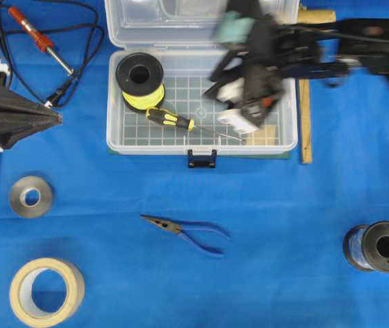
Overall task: Pick the screwdriver from the toolbox among several items.
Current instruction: 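Lower the right gripper over the yellow-black screwdriver in the toolbox, then close the right gripper on the screwdriver handle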
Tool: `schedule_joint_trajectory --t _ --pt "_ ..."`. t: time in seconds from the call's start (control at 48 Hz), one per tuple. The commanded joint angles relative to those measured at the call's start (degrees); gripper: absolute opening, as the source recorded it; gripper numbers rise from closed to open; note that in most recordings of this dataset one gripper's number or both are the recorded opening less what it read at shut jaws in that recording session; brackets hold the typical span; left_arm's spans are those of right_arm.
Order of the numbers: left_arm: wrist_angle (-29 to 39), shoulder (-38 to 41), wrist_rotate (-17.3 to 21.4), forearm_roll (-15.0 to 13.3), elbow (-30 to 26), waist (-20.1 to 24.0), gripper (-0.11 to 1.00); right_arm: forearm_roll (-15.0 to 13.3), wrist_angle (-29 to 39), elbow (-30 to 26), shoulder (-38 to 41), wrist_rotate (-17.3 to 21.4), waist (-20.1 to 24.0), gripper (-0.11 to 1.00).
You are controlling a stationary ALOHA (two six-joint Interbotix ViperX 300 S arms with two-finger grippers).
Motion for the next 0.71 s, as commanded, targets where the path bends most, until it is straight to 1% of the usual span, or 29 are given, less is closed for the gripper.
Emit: schedule_joint_trajectory --t 0.0,0.042,0.083,0.188,0.354,0.688 --pt "-0.9 0.5 -0.1 -0.2 -1.1 -0.1 0.0 0.2 2.3 -5.2 3.7 0.3 0.1 0.61" --pt "-1.0 0.5 -0.1 -0.2 -1.2 -0.1 0.0 0.3 3.1 -6.8 6.0 0.3 0.0 0.67" --pt "-1.0 0.5 -0.1 -0.2 -1.2 -0.1 0.0 0.4 3.9 -8.1 8.1 0.3 0.1 0.68" --pt "-1.0 0.4 -0.1 -0.2 -1.2 -0.1 0.0 1.1 5.2 -11.1 13.3 0.2 0.0 0.66" --pt "-0.9 0.5 -0.1 -0.2 -1.1 -0.1 0.0 1.4 6.2 -13.7 19.4 0.2 0.0 0.66" --pt "-1.0 0.2 -0.1 -0.2 -1.2 -0.1 0.0 1.8 6.1 -16.1 25.9 0.0 0.3 0.65"
